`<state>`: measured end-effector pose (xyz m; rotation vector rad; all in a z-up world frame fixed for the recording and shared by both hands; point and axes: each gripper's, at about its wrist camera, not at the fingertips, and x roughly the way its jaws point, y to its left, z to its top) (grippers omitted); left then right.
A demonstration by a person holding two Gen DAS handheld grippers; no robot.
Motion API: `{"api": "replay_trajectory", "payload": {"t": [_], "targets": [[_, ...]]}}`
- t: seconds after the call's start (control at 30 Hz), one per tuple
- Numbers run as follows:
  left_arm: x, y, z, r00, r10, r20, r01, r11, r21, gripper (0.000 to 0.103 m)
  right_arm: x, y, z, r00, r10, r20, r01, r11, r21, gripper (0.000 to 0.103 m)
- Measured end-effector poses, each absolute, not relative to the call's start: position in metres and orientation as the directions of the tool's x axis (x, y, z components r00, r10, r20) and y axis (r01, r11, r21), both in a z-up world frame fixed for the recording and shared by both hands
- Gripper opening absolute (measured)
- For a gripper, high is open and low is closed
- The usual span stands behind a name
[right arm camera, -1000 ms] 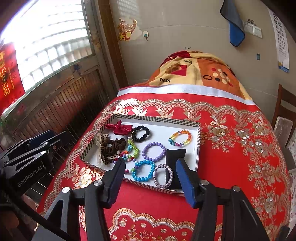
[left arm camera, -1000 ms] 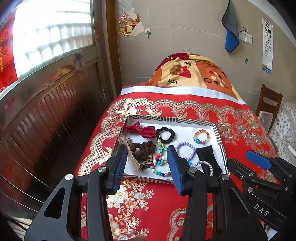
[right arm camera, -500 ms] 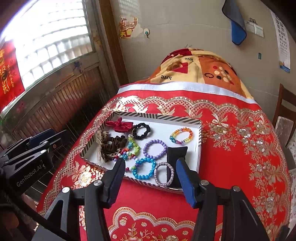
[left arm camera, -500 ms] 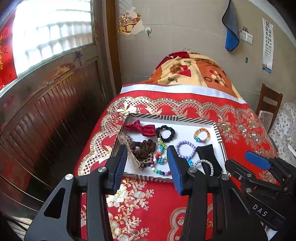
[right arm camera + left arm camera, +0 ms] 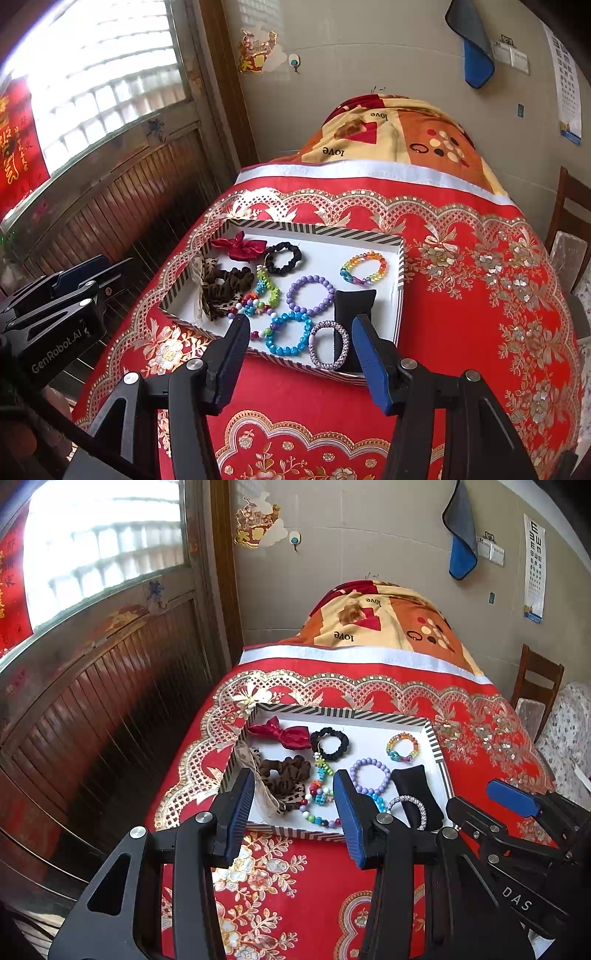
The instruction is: Organize jewelry
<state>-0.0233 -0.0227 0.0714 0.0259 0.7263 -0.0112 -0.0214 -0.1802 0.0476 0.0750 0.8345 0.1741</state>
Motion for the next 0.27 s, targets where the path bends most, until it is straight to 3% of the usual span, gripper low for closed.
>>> {"api": "replay_trajectory", "payload": {"t": [0.27], "targets": [[-0.0231, -0.0217, 0.0678, 0.746, -0.020, -0.666, 0.033, 0.999, 0.006, 0.044, -0.0205, -0.1816, 0.0433, 0.650, 0.186, -0.737, -0.126, 0.983, 0.136, 0.056]]}}
